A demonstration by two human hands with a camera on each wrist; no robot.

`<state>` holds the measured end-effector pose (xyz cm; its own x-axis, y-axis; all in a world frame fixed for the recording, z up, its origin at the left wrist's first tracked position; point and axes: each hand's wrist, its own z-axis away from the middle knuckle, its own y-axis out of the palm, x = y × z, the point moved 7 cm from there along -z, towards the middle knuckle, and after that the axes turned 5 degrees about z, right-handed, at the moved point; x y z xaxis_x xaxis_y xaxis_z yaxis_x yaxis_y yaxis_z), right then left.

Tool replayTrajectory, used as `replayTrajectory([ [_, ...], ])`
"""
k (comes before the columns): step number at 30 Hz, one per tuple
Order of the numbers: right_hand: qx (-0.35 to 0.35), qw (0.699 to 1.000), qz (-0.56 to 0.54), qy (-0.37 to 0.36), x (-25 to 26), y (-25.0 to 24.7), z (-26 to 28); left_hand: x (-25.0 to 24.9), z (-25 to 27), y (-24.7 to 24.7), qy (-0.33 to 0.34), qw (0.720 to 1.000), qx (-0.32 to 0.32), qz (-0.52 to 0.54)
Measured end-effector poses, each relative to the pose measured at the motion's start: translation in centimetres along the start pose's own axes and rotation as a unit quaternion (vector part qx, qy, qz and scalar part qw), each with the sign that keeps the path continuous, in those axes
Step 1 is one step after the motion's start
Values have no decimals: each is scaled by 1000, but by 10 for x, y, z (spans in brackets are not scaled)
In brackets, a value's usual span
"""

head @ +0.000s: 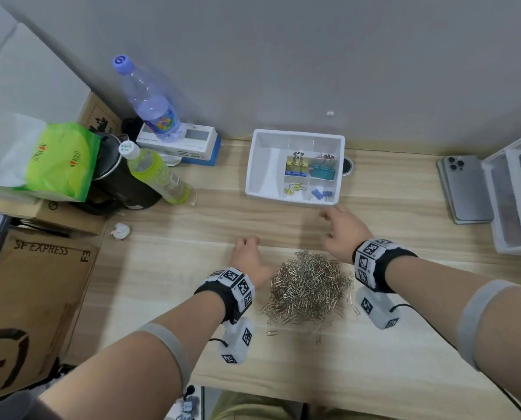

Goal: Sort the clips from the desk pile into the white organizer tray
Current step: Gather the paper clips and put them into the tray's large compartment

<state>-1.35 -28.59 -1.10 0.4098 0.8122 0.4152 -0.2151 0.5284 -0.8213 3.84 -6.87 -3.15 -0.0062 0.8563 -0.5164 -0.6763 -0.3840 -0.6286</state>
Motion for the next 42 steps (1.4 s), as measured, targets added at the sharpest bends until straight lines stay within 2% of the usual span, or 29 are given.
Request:
replayTrajectory([
  [3,-13,1000,9,-22,19,-9,-20,11,-2,-16,-6,1000,-23,3],
  [9,53,997,20,53,25,10,-46,27,-3,-36,-24,998,-59,18],
  [13,64,996,43,39,33,17,-44,39,-3,-47,-41,994,-93,41],
  [18,88,994,62,8,42,24,-35,40,-2,-65,-19,982,-168,79],
  [23,113,988,96,-34,62,29,-24,47,5,-89,-23,972,-229,45],
  [27,131,983,108,-71,84,40,-11,60,18,-102,-84,958,-268,-62],
  [30,139,977,126,-101,101,50,-3,72,29,-107,-129,947,-268,-121],
  [36,156,971,129,-126,117,62,11,90,44,-110,-164,945,-251,-129],
  [42,168,973,65,-142,115,67,26,123,57,-101,-237,950,-99,-180],
])
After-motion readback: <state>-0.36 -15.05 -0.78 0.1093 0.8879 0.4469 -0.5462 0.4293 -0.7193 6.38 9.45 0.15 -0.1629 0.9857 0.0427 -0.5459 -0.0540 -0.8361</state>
